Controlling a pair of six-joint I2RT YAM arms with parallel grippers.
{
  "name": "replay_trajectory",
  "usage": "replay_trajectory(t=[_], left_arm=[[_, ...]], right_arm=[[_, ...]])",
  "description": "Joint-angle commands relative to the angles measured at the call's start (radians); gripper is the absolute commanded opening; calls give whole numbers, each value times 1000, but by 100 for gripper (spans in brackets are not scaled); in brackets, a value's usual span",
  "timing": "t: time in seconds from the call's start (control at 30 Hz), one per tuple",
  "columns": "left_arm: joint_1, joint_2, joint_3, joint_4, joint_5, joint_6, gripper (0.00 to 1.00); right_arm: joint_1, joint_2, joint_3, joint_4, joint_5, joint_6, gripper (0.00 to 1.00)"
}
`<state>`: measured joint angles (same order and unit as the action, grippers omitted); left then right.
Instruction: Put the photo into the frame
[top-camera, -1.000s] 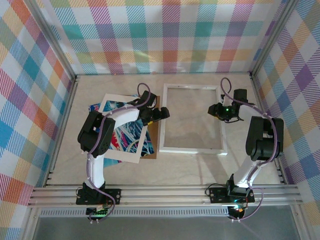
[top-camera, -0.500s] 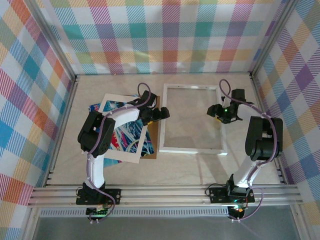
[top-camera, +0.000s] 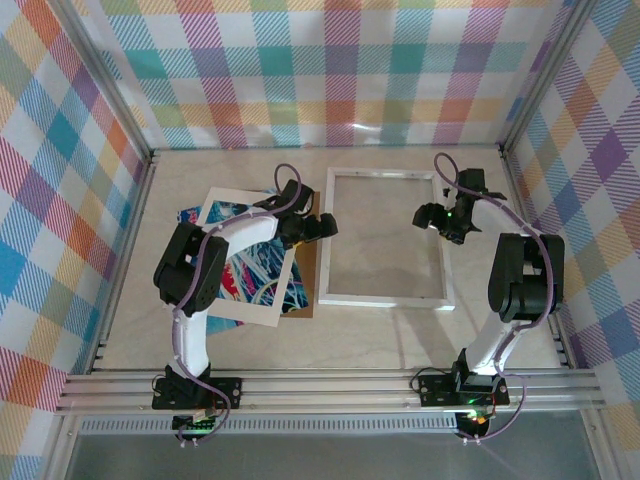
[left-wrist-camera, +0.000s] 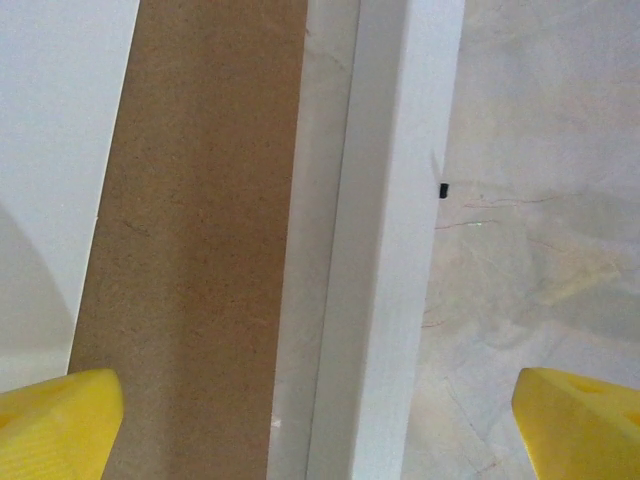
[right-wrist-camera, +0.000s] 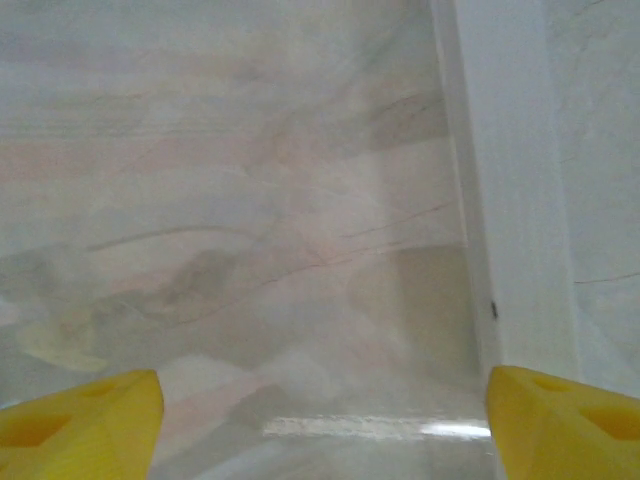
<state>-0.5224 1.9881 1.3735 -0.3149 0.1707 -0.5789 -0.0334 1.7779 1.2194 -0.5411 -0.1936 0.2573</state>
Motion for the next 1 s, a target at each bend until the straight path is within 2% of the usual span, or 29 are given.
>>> replay_trajectory(t=[0.0, 0.37, 0.53, 0.67, 0.83, 0.97], left_arm=[[-7, -52, 29, -24, -12, 22, 100], [-7, -61, 18, -20, -7, 21, 100], [-8, -57, 17, -9, 3, 12, 100], [-8, -47, 9, 7, 19, -1, 100], [-10, -41, -3, 22, 35, -15, 100], [-10, -45, -11, 23, 35, -17, 100]], right_arm=[[7, -12, 28, -54, 63, -1, 85], [5, -48, 43, -83, 189, -27, 86], [20, -49, 35, -79, 73, -2, 79], [84, -47, 23, -89, 97, 3, 79], [99, -16, 14, -82, 147, 24, 80], [114, 16, 15, -57, 140, 32, 80]])
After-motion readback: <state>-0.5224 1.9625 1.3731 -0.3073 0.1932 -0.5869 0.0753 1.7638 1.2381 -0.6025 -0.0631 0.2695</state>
